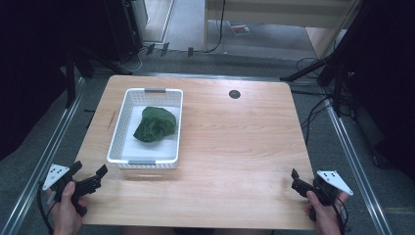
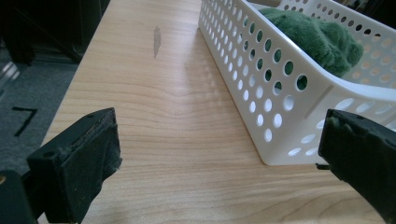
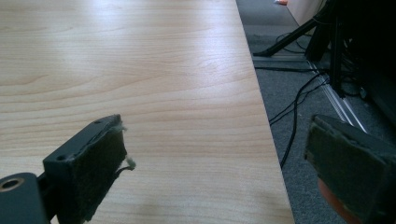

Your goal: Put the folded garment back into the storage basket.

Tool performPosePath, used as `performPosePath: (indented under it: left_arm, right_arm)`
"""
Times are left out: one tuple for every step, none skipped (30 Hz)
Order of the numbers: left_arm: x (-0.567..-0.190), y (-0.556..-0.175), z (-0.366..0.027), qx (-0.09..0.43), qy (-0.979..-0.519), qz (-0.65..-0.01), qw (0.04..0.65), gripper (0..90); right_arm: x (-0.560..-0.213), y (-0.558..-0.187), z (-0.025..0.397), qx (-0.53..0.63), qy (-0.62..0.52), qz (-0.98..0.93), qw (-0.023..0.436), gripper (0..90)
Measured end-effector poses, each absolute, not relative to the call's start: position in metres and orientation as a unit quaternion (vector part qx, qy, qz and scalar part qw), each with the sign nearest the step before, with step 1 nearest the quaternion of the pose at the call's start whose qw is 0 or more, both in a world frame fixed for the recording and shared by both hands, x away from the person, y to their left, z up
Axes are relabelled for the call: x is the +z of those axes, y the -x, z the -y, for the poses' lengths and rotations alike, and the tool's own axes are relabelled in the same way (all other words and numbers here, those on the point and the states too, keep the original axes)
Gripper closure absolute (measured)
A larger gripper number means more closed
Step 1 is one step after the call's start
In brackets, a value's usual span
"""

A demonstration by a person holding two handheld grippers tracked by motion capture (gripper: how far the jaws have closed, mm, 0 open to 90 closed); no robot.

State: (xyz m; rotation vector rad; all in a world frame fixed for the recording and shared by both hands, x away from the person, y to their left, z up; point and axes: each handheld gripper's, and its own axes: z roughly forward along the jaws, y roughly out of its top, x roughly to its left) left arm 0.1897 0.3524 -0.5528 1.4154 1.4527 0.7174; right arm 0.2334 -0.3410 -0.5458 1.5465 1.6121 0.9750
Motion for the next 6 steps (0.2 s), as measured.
performPosePath:
  left_arm:
    - [-0.5526, -0.1895, -0.3520, 0.296, -0.583, -0.593, 0.470, 0.0]
    - [-0.5524, -0.1895, -0.3514, 0.299, -0.586, -0.592, 0.466, 0.0]
    - [-0.5524, -0.1897, -0.3503, 0.305, -0.587, -0.593, 0.460, 0.0]
    - [-0.5521, -0.1893, -0.3496, 0.308, -0.591, -0.591, 0.455, 0.0]
    - [-0.5520, -0.1892, -0.3491, 0.308, -0.593, -0.588, 0.456, 0.0]
    - [-0.5521, -0.1892, -0.3490, 0.308, -0.594, -0.586, 0.456, 0.0]
  right_arm:
    - [-0.5457, -0.2334, 0.3411, 0.376, -0.596, -0.620, 0.344, 5.7]
    - [-0.5458, -0.2335, 0.3411, 0.376, -0.596, -0.620, 0.344, 5.7]
    - [-0.5458, -0.2335, 0.3411, 0.376, -0.596, -0.620, 0.344, 5.7]
    - [-0.5457, -0.2334, 0.3411, 0.376, -0.596, -0.621, 0.344, 5.8]
    - [-0.5459, -0.2339, 0.3411, 0.375, -0.596, -0.621, 0.344, 5.7]
    - [-0.5458, -0.2340, 0.3406, 0.374, -0.599, -0.619, 0.343, 5.8]
